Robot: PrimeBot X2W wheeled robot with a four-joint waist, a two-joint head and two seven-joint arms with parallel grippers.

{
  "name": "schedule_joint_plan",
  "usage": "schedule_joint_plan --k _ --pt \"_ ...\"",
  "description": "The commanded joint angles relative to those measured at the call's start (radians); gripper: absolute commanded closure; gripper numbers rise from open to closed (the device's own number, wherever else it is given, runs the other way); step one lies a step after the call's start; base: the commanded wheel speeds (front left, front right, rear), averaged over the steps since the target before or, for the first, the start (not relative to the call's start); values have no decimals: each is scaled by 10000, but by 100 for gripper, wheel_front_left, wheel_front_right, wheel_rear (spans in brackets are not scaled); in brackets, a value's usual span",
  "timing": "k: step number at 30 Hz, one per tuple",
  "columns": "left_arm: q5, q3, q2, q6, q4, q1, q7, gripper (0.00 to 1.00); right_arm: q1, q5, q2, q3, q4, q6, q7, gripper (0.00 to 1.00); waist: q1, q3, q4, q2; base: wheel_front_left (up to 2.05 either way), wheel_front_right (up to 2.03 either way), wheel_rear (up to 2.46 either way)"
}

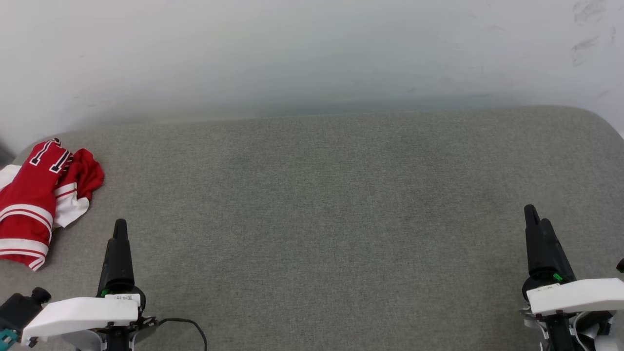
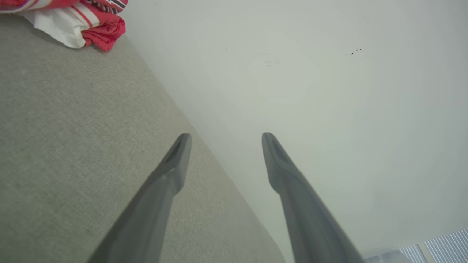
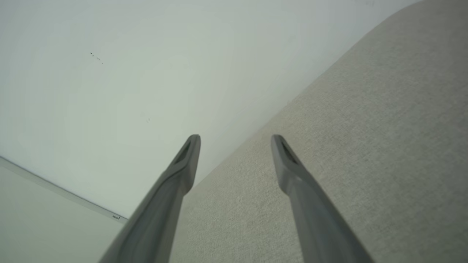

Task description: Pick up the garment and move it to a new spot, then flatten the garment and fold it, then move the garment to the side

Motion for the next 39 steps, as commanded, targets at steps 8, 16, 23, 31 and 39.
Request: schedule_joint_plan --k 8,16,23,31,39 --pt "2348 -773 33 510 -1305 123 -334 0 -230 -2019 -14 305 -830 2 -338 0 0 45 -23 0 0 0 0" --pt "4512 -1736 34 651 -1683 376 -577 0 -150 -3622 -12 729 -1097 2 -581 0 0 35 -61 0 0 0 0" --pt "5785 -2310 173 1237 -1818 441 -780 0 -92 -4948 -12 971 -1197 2 -789 0 0 37 -118 0 0 0 0" --pt "6729 -3099 583 1921 -1955 481 -990 0 -41 -6160 -10 1059 -1220 1 -992 0 0 66 -185 0 0 0 0" --pt "7384 -3683 870 2280 -1924 463 -1166 0 -61 -7062 -9 1104 -1222 1 -1166 0 0 150 -224 0 0 0 0"
